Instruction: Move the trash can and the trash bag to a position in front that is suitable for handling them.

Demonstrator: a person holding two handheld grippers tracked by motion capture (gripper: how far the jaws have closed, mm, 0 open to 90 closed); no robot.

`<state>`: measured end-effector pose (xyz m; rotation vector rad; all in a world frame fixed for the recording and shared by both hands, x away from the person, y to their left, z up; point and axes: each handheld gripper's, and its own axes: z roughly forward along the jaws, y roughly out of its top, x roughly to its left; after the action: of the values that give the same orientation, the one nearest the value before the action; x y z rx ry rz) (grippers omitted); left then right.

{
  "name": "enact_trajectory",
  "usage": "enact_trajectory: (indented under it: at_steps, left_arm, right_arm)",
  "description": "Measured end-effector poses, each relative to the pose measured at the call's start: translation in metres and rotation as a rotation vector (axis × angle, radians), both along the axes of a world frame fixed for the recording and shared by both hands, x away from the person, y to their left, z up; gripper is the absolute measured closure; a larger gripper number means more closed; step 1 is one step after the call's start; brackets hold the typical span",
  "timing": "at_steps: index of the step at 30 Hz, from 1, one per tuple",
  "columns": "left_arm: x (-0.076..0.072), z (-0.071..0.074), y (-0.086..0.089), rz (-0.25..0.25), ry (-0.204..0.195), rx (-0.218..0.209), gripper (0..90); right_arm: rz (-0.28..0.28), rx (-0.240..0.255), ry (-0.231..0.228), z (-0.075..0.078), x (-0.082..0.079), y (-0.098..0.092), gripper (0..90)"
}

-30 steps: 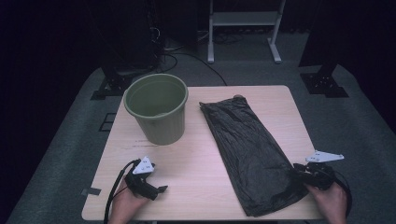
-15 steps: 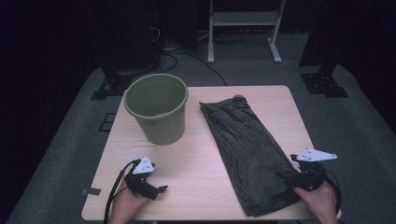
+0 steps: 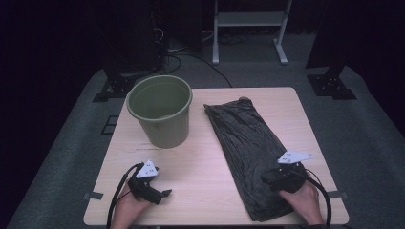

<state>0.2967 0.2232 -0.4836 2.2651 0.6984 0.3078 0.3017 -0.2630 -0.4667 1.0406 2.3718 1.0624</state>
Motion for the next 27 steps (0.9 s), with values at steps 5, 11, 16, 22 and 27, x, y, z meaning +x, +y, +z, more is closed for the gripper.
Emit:
enact_trajectory:
  at_steps: [5,11,16,22,27]
  left_arm:
    - [-0.001,0.0,0.0,0.011,0.002,-0.002,0.0]
    - [-0.001,0.003,0.002,0.016,0.028,-0.013,0.0]
    - [-0.001,0.011,0.004,0.02,0.036,-0.044,0.0]
    - [-0.004,0.029,0.012,0.029,0.045,-0.103,0.0]
    - [-0.005,0.042,0.019,0.038,0.047,-0.128,0.0]
  right_arm:
    - [0.014,-0.02,0.034,-0.009,0.003,0.007,1.1]
    - [0.035,-0.036,0.05,-0.019,0.005,0.01,0.8]
    - [0.028,-0.021,0.052,-0.021,0.003,0.009,0.9]
    - [0.027,-0.022,0.052,-0.021,0.004,0.01,0.4]
    - [0.027,-0.024,0.052,-0.021,0.004,0.009,0.1]
